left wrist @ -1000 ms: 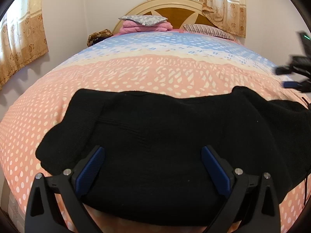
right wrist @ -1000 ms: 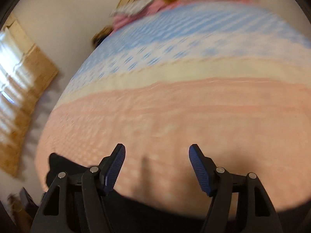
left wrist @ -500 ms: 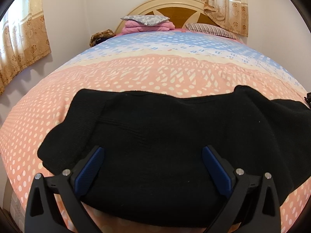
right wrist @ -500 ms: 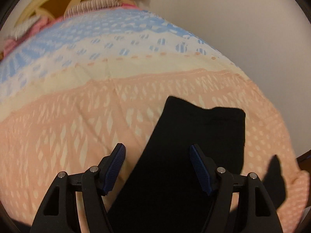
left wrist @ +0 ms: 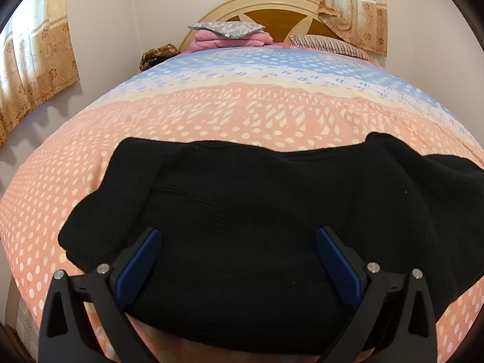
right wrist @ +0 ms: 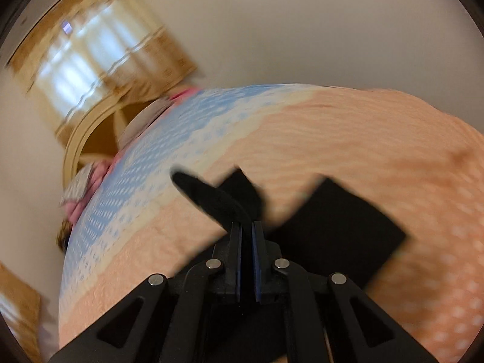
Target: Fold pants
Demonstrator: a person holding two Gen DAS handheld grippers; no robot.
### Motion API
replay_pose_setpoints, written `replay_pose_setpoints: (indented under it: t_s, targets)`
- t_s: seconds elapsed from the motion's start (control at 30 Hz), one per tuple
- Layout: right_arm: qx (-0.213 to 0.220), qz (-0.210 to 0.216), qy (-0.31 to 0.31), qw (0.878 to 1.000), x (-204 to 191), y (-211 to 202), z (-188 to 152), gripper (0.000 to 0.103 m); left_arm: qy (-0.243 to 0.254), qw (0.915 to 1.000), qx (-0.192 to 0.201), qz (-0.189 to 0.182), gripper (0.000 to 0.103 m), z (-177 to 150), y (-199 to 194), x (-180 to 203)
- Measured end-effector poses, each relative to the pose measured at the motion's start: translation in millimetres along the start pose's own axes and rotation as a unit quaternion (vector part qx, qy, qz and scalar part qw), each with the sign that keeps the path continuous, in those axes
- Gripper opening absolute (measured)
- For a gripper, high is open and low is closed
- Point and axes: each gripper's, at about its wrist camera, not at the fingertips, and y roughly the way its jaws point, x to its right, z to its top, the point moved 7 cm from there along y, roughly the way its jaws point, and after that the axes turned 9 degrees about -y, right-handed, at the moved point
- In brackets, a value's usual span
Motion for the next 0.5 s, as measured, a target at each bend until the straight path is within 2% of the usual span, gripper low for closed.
replay_pose_setpoints:
  t_s: [0.13,0.17,0.23,0.3,0.33,0.43,0.5]
  targets:
    - [-0.018,-0.040,0.047,0.998,66,-2,-31,0.006,0.000,1.0000,0.000,0.000,0.103,0,0,0]
    - [-0.022,-0.043,0.066,0.997,79,-5,-38,0.006,0.000,1.0000,0.000,0.001,0.103,0,0,0]
    - [-0.023,-0.019,0.101,0.994,93,-7,-47,0.006,0.000,1.0000,-0.001,0.001,0.103,0,0,0]
    - [-0.010,0.003,0.123,0.992,95,-10,-45,0.006,0.000,1.0000,-0.001,0.000,0.103,0,0,0]
    - [0.002,0.031,0.129,0.991,91,-13,-39,0.006,0.000,1.0000,0.000,0.001,0.103,0,0,0]
    - [0.023,0.073,0.110,0.991,77,-25,-23,0.007,0.001,1.0000,0.001,0.003,0.103,1,-2,0]
    - [0.022,0.073,0.086,0.993,64,-19,-14,0.026,-0.006,1.0000,-0.006,-0.005,0.103,5,-10,2]
